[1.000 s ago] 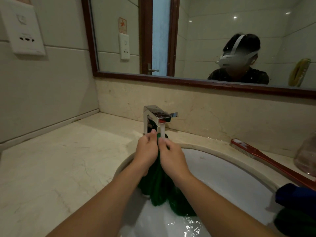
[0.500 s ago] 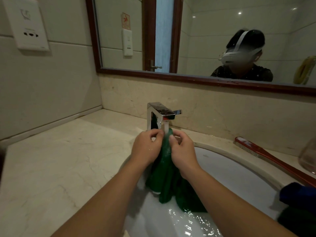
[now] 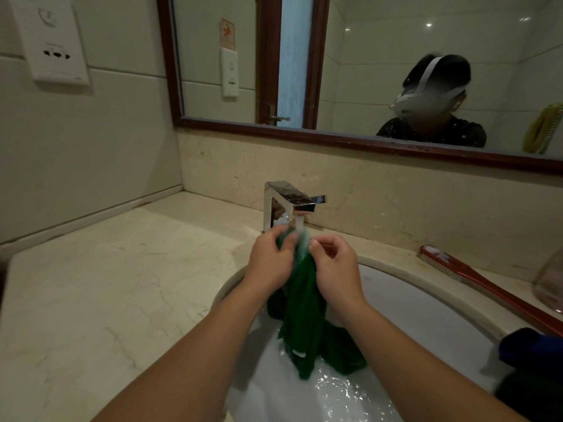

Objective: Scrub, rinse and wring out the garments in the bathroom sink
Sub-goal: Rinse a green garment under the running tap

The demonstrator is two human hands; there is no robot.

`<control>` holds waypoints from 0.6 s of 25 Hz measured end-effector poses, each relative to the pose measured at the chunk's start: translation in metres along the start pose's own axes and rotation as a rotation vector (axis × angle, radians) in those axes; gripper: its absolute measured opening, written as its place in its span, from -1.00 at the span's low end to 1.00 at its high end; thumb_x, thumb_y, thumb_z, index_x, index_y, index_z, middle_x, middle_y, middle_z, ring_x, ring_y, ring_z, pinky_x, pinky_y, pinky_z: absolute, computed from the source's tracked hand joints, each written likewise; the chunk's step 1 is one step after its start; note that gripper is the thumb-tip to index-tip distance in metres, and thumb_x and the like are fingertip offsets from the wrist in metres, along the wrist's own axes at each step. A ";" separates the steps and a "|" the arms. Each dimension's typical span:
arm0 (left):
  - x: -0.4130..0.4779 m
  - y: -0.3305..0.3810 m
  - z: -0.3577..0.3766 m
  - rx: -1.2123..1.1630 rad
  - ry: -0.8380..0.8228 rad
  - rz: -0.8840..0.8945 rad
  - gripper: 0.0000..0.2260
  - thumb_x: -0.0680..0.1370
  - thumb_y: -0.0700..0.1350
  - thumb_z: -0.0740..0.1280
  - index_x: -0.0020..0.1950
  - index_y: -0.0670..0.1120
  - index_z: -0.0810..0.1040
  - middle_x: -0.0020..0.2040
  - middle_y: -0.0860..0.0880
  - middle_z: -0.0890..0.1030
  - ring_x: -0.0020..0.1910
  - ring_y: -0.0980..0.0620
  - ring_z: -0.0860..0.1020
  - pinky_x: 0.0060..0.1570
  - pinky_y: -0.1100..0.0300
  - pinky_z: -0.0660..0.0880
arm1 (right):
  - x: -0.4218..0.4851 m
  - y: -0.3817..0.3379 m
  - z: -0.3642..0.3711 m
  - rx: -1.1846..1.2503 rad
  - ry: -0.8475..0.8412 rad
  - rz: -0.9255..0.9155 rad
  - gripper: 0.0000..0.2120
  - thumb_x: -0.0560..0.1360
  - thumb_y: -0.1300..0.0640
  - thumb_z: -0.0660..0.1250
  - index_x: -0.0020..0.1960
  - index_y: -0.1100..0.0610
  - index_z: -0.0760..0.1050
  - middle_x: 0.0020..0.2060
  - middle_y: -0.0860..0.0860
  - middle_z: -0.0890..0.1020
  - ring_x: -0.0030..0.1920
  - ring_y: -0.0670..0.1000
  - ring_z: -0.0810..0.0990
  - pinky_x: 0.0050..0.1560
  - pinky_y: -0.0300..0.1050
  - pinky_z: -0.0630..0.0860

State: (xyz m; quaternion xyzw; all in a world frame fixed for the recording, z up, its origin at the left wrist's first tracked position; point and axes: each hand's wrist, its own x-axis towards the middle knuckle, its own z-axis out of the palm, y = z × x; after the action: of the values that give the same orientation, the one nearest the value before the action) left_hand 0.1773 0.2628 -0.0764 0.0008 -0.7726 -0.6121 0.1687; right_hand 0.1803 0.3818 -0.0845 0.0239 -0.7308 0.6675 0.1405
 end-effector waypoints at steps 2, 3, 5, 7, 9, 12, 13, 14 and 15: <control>0.003 -0.002 -0.002 -0.029 0.085 0.006 -0.81 0.67 -0.06 0.29 0.26 0.05 0.58 0.05 0.13 0.60 0.02 0.15 0.57 0.14 0.08 0.57 | -0.013 0.002 0.007 -0.095 -0.067 -0.047 -0.88 0.68 -0.04 0.25 0.13 -0.07 0.55 -0.03 -0.11 0.66 -0.01 -0.08 0.64 0.07 0.03 0.64; 0.003 -0.003 -0.004 -0.057 0.117 0.007 -0.82 0.66 -0.07 0.30 0.24 0.03 0.61 0.05 0.10 0.64 0.03 0.11 0.60 0.12 0.07 0.59 | -0.017 0.003 0.011 -0.125 -0.104 -0.060 -0.85 0.68 -0.06 0.23 0.20 -0.10 0.51 0.03 -0.13 0.64 0.04 -0.10 0.63 0.09 0.00 0.63; 0.002 -0.002 -0.006 -0.110 0.136 -0.005 -0.85 0.66 -0.08 0.30 0.18 0.00 0.64 0.02 0.07 0.67 0.01 0.09 0.64 0.05 0.13 0.60 | -0.020 0.009 0.016 -0.161 -0.143 -0.106 -0.79 0.70 -0.02 0.19 0.31 -0.12 0.45 0.12 -0.13 0.62 0.10 -0.10 0.61 0.12 -0.01 0.61; 0.001 0.000 -0.006 -0.123 0.106 -0.016 -0.82 0.66 -0.08 0.31 0.21 -0.03 0.64 0.01 0.06 0.67 0.00 0.09 0.64 -0.02 0.20 0.59 | -0.014 0.011 0.014 -0.154 -0.116 -0.115 -0.79 0.72 0.04 0.16 0.31 -0.10 0.45 0.09 -0.11 0.63 0.06 -0.09 0.63 0.09 0.02 0.63; 0.001 0.001 -0.004 -0.107 0.080 -0.022 -0.78 0.66 -0.05 0.31 0.27 -0.05 0.62 0.07 0.03 0.67 0.05 0.07 0.64 0.05 0.15 0.61 | -0.007 0.012 0.009 -0.134 -0.086 -0.064 -0.82 0.72 0.09 0.15 0.25 -0.10 0.45 0.01 -0.03 0.67 -0.07 -0.04 0.66 -0.04 0.03 0.65; 0.003 -0.003 -0.002 0.081 0.056 0.042 -0.75 0.66 -0.02 0.30 0.30 -0.04 0.59 0.14 0.04 0.63 0.11 0.08 0.57 0.13 0.13 0.53 | 0.003 0.009 0.001 -0.035 -0.014 0.028 -0.83 0.72 0.09 0.13 0.16 -0.16 0.42 -0.11 0.14 0.70 -0.20 0.22 0.68 -0.21 0.19 0.64; 0.003 -0.005 -0.002 0.139 0.043 0.061 -0.78 0.66 0.00 0.29 0.26 -0.01 0.60 0.10 0.06 0.62 0.09 0.07 0.57 0.10 0.14 0.51 | 0.005 0.005 -0.002 0.010 0.004 0.048 -0.84 0.72 0.10 0.14 0.16 -0.15 0.42 -0.13 0.16 0.69 -0.19 0.27 0.68 -0.22 0.20 0.63; 0.004 -0.007 -0.001 0.157 0.034 0.060 -0.81 0.66 0.02 0.28 0.21 0.02 0.60 0.07 0.06 0.62 0.07 0.05 0.58 0.07 0.11 0.51 | 0.007 0.002 -0.004 0.044 0.005 0.068 -0.84 0.72 0.11 0.14 0.19 -0.12 0.43 -0.13 0.16 0.69 -0.21 0.25 0.67 -0.26 0.13 0.63; 0.003 -0.007 -0.001 0.144 0.036 0.048 -0.83 0.66 0.03 0.28 0.17 0.03 0.59 0.04 0.06 0.63 0.05 0.04 0.59 0.05 0.09 0.53 | 0.007 -0.002 -0.004 0.060 -0.004 0.091 -0.84 0.73 0.11 0.14 0.21 -0.08 0.43 -0.13 0.13 0.68 -0.23 0.17 0.66 -0.31 0.02 0.61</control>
State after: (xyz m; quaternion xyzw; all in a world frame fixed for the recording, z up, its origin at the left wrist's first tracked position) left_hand 0.1729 0.2595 -0.0820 0.0051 -0.8111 -0.5507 0.1967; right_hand 0.1743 0.3871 -0.0809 -0.0037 -0.7112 0.6946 0.1079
